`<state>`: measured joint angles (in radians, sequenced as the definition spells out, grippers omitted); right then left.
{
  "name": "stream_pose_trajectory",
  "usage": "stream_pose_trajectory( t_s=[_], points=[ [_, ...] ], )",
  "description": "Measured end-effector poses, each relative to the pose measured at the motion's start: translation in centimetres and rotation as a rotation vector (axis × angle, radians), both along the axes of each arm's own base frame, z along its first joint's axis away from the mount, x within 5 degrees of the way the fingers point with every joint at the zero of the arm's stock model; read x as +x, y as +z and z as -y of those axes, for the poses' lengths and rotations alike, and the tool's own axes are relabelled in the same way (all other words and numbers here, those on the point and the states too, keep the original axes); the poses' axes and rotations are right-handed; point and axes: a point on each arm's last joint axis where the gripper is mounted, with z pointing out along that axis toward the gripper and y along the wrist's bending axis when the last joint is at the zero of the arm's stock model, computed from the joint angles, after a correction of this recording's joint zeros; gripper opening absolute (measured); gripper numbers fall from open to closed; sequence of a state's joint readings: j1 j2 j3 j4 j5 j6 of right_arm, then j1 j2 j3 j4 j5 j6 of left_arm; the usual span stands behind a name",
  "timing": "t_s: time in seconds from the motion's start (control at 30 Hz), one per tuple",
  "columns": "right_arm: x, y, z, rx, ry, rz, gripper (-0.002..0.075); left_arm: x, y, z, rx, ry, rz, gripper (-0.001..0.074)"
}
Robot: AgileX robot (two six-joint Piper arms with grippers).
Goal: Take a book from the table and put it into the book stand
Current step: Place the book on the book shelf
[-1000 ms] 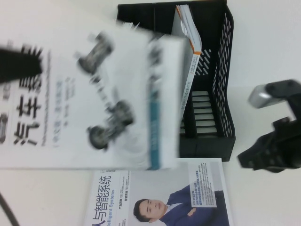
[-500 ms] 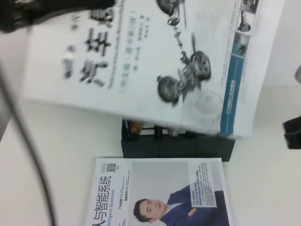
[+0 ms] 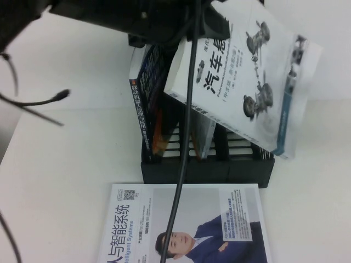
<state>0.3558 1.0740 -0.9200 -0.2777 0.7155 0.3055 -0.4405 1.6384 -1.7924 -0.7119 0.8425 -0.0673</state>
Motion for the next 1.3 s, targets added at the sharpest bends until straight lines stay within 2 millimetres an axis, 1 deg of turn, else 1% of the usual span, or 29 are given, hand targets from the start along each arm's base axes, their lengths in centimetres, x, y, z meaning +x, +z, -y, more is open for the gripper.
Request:
stream_pose_trajectory(
  t_s=[0.07, 0.17, 0.27, 0.43, 0.57, 0.67, 0.8, 0.9, 1.03, 1.13, 1.3],
  points=[
    [0.0, 0.0, 0.0, 0.003, -0.005, -0.004, 0.0, 0.9, -0.7, 0.2, 0.037, 0.029, -0.029, 0.0122],
    [0.0, 0.0, 0.0, 0.004, -0.01, -0.006, 0.0, 1.6, -1.4, -0.1, 0.116, 0.088, -0.06, 0.0122],
    [0.0, 0.0, 0.0, 0.004, -0.01, -0.006, 0.0, 1.7, -1.1, -0.8, 0.171, 0.142, -0.06, 0.0122],
    [0.0, 0.0, 0.0, 0.009, -0.015, -0.007, 0.0, 2.2, -0.9, -1.4, 0.18, 0.228, -0.054, 0.0122],
    [0.0, 0.0, 0.0, 0.012, -0.018, -0.007, 0.0, 2.4, -0.9, -1.5, 0.172, 0.267, -0.065, 0.0122],
    [0.0, 0.0, 0.0, 0.013, -0.019, -0.007, 0.0, 2.5, -0.8, -1.3, 0.175, 0.267, -0.057, 0.0122],
    [0.0, 0.0, 0.0, 0.016, -0.022, -0.007, 0.0, 2.4, -0.8, 0.1, 0.198, 0.281, -0.035, 0.0122],
    [-0.1, -0.1, 0.0, 0.027, -0.024, -0.011, 0.0, 2.3, -0.9, 1.4, 0.229, 0.322, -0.015, 0.0122],
    [-0.1, -0.1, -0.2, 0.047, -0.021, -0.02, -0.0001, 2.4, -0.9, 2.7, 0.272, 0.387, 0.009, 0.012],
    [-0.1, -0.1, -0.2, 0.054, -0.022, -0.024, -0.0001, 2.6, -0.9, 3.8, 0.282, 0.396, 0.031, 0.012],
    [-0.1, -0.1, -0.2, 0.056, -0.022, -0.025, -0.0001, 3.6, -2.0, 5.8, 0.294, 0.389, 0.016, 0.012]
  ],
)
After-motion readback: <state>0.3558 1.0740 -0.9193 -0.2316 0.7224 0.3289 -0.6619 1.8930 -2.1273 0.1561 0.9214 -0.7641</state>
